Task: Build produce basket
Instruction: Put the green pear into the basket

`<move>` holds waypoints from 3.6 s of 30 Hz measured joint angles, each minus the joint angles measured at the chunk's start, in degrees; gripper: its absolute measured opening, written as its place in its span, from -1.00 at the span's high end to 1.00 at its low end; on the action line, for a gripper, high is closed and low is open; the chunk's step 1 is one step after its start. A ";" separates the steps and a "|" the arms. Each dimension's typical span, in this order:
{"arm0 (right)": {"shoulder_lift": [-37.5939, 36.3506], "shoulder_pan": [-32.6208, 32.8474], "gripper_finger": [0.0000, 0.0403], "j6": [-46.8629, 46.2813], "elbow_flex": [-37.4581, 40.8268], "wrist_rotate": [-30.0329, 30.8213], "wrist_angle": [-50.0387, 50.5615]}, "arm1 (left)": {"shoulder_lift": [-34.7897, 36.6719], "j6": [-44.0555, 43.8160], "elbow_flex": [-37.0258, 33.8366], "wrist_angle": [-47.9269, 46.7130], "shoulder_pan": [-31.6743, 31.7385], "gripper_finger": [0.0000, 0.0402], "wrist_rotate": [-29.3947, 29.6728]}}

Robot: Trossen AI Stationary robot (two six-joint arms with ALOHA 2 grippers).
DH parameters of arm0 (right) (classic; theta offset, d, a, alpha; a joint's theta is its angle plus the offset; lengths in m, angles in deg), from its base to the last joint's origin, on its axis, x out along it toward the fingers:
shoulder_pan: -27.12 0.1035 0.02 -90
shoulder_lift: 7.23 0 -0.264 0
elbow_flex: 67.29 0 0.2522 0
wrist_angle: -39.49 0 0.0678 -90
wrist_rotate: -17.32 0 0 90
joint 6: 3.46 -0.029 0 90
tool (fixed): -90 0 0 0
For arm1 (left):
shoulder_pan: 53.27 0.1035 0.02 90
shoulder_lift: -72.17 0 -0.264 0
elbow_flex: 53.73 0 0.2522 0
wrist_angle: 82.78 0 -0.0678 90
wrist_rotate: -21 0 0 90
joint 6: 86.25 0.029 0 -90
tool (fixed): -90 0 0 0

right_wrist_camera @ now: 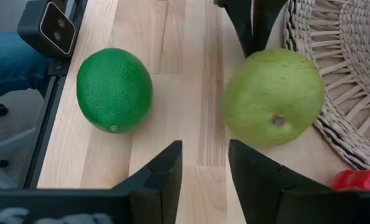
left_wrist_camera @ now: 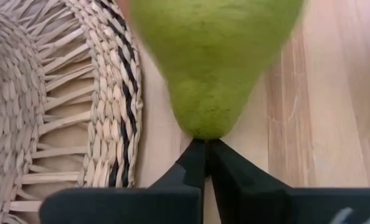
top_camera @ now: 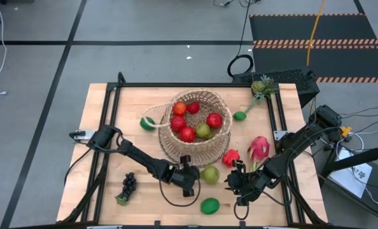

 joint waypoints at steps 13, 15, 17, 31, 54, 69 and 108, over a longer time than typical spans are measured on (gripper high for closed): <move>-0.04 0.28 0.37 -0.36 0.00 -1.73 0.16 | 6.40 6.73 0.09 -4.29 -1.54 0.96 5.52; -0.57 0.53 0.37 -1.06 0.00 -1.71 0.25 | 7.98 8.10 0.00 -7.26 -2.18 0.97 6.78; -1.48 0.78 0.37 -1.95 0.00 -1.67 0.66 | 9.65 8.91 -0.04 -8.16 -2.57 0.97 8.36; -4.39 3.02 0.37 -2.62 -0.01 3.05 0.88 | 23.25 16.28 0.09 -11.01 -8.48 0.96 21.74; -4.39 2.98 0.37 0.06 0.00 13.75 -0.79 | 35.47 26.91 -3.93 4.60 -16.43 0.97 25.17; -4.39 2.97 0.37 4.50 0.00 13.62 -10.79 | 40.50 30.97 -22.82 39.00 -14.12 0.97 17.77; -4.39 2.93 0.37 9.36 0.00 13.57 -13.37 | 40.52 103.54 -22.88 39.72 -14.86 0.94 17.69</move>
